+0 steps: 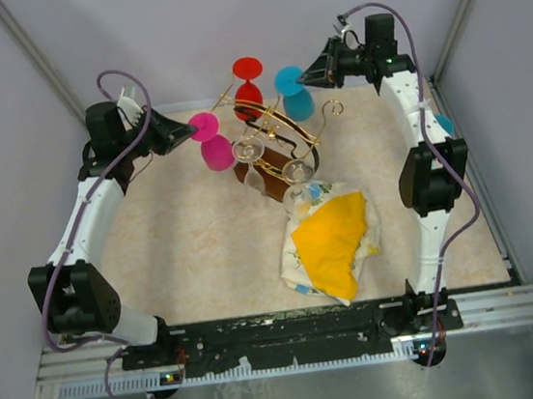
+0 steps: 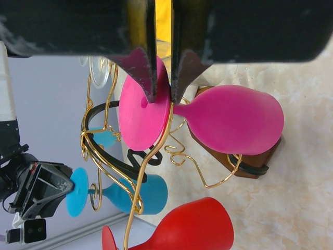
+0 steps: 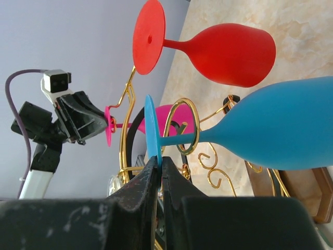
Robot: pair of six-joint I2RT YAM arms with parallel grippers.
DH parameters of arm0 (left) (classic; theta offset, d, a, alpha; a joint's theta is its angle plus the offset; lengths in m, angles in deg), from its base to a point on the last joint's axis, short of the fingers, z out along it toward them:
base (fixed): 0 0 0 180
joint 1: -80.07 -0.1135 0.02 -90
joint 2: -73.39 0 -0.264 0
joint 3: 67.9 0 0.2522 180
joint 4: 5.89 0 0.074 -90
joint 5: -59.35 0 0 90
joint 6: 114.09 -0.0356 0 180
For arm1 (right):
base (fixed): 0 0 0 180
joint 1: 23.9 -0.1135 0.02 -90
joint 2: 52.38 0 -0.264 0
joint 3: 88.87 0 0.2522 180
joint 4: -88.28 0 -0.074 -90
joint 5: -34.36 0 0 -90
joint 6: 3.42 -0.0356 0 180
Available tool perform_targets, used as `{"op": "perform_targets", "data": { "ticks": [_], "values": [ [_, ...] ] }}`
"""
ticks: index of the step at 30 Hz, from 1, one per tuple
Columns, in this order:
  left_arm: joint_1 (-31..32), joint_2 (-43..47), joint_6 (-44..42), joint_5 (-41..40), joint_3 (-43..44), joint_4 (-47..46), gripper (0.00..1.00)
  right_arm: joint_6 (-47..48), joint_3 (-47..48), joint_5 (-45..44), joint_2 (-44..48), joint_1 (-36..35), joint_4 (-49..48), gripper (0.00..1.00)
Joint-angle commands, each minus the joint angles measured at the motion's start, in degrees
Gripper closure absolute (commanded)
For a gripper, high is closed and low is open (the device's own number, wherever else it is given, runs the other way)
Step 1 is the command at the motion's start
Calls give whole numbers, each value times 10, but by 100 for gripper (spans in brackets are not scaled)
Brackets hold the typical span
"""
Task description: Take the wine glass off the wine glass rack
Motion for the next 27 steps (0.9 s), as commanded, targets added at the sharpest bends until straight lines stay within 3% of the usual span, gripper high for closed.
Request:
{"op": "perform_targets", "data": {
  "ticks": [1,6,10,13,20,27],
  "values": [
    [6,22,-18,17,-5,-15,84,-19,4,23,51,6,-43,93],
    [6,28,-15,14,-8,-14,60,-19,3,22,51,7,-43,93],
    [6,34,-17,9,-11,-7,58,-20,2,19,53,8,-42,93],
    [6,36,-18,9,-14,-7,66,-21,2,12,54,12,-43,93],
    [6,28,-12,23,-13,-16,99,-30,-5,8,57,18,-51,93],
    [6,28,-15,23,-4,-14,100,-65,-6,5,43,18,-96,96]
  ]
}}
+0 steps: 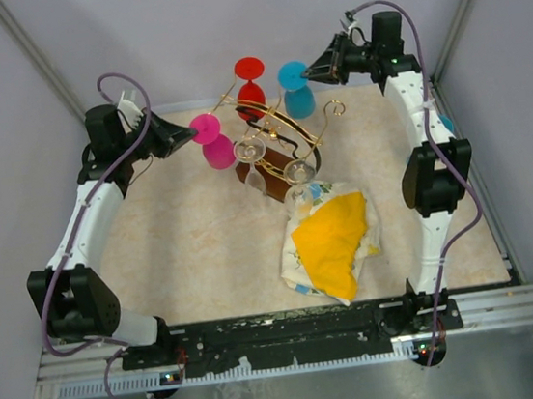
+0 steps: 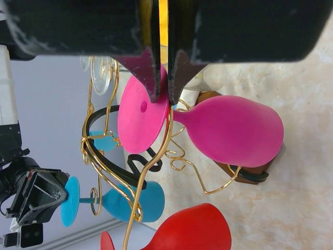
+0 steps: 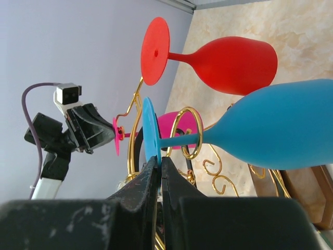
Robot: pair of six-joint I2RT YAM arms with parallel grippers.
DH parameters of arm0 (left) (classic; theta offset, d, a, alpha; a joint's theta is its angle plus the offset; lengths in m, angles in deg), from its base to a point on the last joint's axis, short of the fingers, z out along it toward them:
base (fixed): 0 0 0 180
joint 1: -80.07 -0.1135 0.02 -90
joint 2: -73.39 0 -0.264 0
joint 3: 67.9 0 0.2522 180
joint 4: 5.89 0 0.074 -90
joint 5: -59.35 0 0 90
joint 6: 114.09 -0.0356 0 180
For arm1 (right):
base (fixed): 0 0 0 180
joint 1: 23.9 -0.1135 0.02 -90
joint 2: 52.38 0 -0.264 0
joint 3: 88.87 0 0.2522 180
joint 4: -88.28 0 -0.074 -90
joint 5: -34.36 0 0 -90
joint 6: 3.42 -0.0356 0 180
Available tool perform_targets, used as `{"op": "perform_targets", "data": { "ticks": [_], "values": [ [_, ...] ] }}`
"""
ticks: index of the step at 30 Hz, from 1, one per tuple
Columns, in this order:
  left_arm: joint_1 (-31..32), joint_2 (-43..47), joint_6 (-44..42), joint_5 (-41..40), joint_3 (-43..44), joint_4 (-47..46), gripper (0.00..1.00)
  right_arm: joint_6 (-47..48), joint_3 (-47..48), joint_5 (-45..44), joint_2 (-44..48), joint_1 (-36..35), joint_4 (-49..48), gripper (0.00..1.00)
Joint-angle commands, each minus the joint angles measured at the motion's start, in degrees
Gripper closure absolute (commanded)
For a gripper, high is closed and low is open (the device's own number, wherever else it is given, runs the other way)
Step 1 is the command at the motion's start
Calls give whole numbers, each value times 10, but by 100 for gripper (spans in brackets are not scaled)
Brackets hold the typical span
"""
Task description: Take the wine glass off the wine glass rack
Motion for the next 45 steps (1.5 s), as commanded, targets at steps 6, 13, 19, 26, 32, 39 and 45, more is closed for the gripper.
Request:
{"op": "perform_targets", "data": {
  "ticks": [6,13,19,26,32,39,45],
  "values": [
    [5,11,-26,12,10,-12,93,-61,54,5,-6,-3,-74,98],
    [5,10,-26,11,4,-11,78,-68,128,13,-55,-27,-56,99],
    [2,11,-32,9,1,-2,62,-63,121,28,-56,-41,-55,99],
    [3,13,-33,7,2,4,46,-9,84,37,-17,-44,3,99],
    [1,13,-35,11,2,9,49,42,-21,29,63,-37,43,98],
    [1,18,-30,16,-3,1,80,44,-78,28,104,-11,29,98],
    [1,23,-23,22,-9,-8,100,46,-90,32,115,-3,26,97]
  ]
}}
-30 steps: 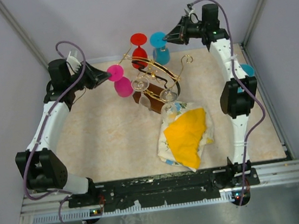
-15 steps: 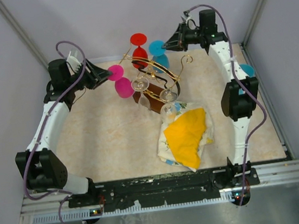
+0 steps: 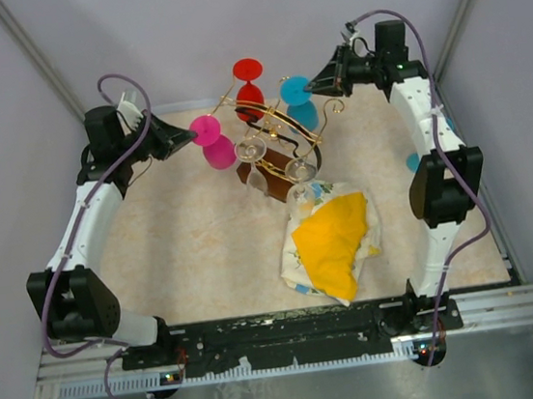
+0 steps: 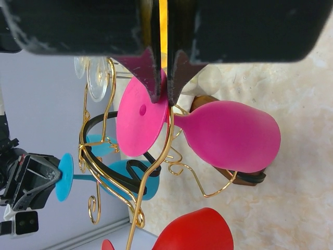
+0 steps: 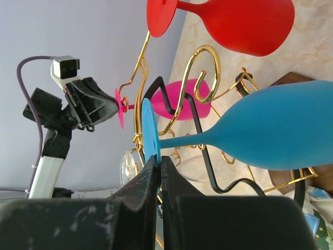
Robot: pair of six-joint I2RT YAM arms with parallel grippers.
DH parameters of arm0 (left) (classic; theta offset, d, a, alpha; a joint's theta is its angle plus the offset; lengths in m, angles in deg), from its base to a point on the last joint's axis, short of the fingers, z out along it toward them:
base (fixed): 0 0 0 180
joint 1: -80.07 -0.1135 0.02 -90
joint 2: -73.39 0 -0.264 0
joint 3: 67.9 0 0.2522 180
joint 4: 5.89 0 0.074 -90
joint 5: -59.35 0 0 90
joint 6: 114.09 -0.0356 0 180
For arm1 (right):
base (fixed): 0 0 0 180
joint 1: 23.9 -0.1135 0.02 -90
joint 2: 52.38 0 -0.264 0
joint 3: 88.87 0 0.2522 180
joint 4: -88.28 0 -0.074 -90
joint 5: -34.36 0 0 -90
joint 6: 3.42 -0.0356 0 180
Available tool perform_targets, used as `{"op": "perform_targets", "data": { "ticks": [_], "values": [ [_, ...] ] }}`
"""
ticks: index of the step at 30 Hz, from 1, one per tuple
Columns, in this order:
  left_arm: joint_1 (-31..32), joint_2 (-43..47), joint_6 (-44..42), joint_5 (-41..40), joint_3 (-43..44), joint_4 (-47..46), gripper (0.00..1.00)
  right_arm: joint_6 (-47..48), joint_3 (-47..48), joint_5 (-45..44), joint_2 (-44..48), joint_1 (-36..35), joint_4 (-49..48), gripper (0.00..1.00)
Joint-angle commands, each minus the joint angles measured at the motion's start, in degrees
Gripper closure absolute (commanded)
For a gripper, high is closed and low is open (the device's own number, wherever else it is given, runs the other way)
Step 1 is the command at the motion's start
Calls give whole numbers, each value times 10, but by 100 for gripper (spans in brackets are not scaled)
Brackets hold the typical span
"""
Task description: Take the wine glass off the wine glass rack
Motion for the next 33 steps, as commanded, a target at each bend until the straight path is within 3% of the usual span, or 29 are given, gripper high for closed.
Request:
{"op": "perform_targets", "data": {
  "ticks": [1,15,28,33],
  "values": [
    [4,20,-5,18,-5,-19,100,5,-6,15,46,7,-23,97],
    [4,34,71,31,-10,-62,100,-13,-47,22,69,24,-61,96],
    [-2,49,65,26,-13,-42,100,-15,-49,27,74,31,-63,96],
    [-4,52,57,27,-21,-33,85,-16,-50,26,76,31,-63,96]
  ]
}}
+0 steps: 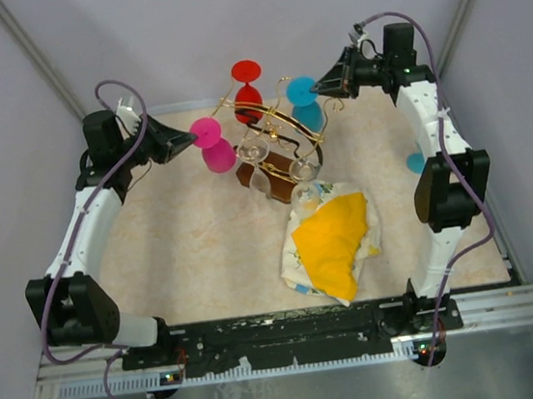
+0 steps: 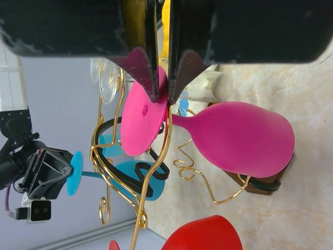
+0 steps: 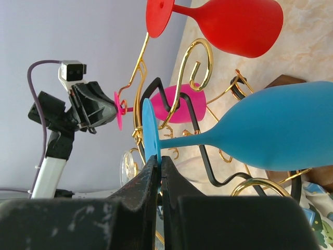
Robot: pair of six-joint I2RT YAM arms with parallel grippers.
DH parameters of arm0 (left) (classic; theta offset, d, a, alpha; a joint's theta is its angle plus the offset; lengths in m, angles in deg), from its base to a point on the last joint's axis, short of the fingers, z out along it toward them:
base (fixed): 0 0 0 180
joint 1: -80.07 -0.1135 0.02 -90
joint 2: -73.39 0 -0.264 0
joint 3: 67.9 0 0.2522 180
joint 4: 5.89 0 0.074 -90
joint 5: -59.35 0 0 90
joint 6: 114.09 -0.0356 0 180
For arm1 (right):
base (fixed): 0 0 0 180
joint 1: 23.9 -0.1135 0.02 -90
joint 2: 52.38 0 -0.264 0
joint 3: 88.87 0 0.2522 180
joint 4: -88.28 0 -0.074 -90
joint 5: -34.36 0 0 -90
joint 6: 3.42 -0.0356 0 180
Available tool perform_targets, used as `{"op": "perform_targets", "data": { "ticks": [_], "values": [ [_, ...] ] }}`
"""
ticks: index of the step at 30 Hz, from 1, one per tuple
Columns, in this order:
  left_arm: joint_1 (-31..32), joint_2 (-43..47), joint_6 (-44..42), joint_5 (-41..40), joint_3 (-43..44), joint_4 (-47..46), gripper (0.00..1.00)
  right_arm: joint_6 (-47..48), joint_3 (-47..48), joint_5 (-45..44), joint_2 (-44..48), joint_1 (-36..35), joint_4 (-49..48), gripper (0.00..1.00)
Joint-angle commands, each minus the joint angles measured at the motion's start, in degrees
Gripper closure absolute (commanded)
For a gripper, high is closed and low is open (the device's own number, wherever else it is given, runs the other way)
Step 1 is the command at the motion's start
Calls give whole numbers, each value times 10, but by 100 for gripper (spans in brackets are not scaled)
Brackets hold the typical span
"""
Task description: Take the wine glass off the wine glass rack
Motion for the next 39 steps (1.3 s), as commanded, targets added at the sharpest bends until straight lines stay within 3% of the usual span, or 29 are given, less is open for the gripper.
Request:
{"op": "perform_targets", "data": {
  "ticks": [1,4,9,14,18,20,27,39],
  "values": [
    [-1,32,-12,14,-1,-21,81,-6,2,16,45,4,-26,96],
    [-2,36,-20,9,-2,-9,65,-6,1,16,46,4,-25,96],
    [-3,44,-28,7,-7,3,54,-7,-7,15,50,4,-29,96],
    [-3,49,-27,11,-18,-2,82,-9,-12,16,53,4,-33,95],
    [-4,45,-25,16,-19,-7,95,-9,-15,15,54,5,-35,95],
    [-5,43,-23,17,-19,-11,94,-10,-17,16,54,5,-36,95],
    [-5,28,-26,18,-12,-7,69,-10,-20,17,55,7,-39,95],
    [-5,31,-32,17,-22,-2,66,-17,-37,18,61,10,-54,95]
  ]
}}
